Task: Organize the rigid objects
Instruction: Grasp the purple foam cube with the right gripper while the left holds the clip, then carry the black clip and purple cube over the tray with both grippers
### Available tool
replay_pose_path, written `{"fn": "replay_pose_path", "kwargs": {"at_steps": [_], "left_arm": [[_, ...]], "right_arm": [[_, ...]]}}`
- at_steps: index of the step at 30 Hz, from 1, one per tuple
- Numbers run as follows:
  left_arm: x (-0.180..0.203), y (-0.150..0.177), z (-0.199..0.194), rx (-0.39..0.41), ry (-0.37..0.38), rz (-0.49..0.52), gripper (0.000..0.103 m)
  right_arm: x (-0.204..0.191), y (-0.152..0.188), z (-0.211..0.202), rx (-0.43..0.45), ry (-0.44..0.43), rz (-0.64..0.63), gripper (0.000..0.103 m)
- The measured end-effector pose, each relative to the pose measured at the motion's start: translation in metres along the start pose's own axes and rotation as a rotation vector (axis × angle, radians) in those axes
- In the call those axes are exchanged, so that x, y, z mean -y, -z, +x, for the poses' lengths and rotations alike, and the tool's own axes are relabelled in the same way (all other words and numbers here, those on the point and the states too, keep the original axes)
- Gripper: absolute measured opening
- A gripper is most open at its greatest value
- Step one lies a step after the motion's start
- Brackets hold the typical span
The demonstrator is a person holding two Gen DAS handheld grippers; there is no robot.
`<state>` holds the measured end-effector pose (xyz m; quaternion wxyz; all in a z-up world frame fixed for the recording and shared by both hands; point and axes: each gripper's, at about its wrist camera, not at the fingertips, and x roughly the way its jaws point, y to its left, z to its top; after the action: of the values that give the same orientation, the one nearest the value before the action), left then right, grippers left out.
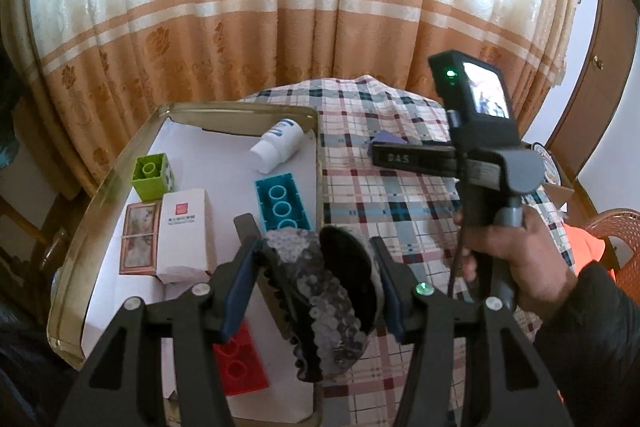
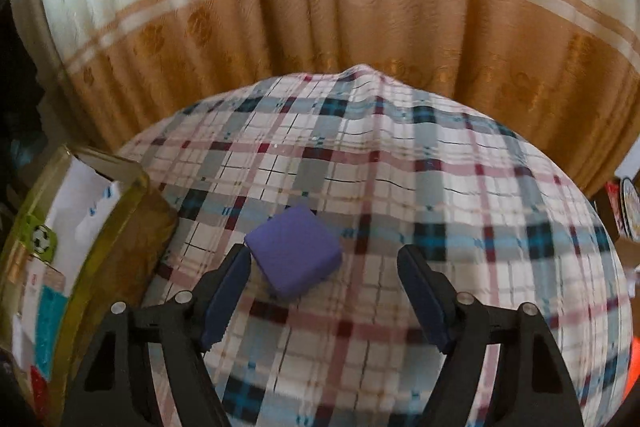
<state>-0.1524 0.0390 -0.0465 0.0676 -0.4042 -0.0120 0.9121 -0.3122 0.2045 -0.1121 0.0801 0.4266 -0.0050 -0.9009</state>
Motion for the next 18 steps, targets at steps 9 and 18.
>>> {"fn": "replay_pose_path", "kwargs": {"at_steps": [9,18], "left_arm": [[-0.011,0.004,0.000,-0.020,0.004,-0.038,0.055],[-0.015,0.009,-0.014,-0.015,0.000,-0.042,0.055]], "right_arm": [[-0.013,0.002,0.001,0.003,0.015,-0.087,0.045],[-0.004,0.040,-0.050,0.026,-0.076,0.119,0.043]]}}
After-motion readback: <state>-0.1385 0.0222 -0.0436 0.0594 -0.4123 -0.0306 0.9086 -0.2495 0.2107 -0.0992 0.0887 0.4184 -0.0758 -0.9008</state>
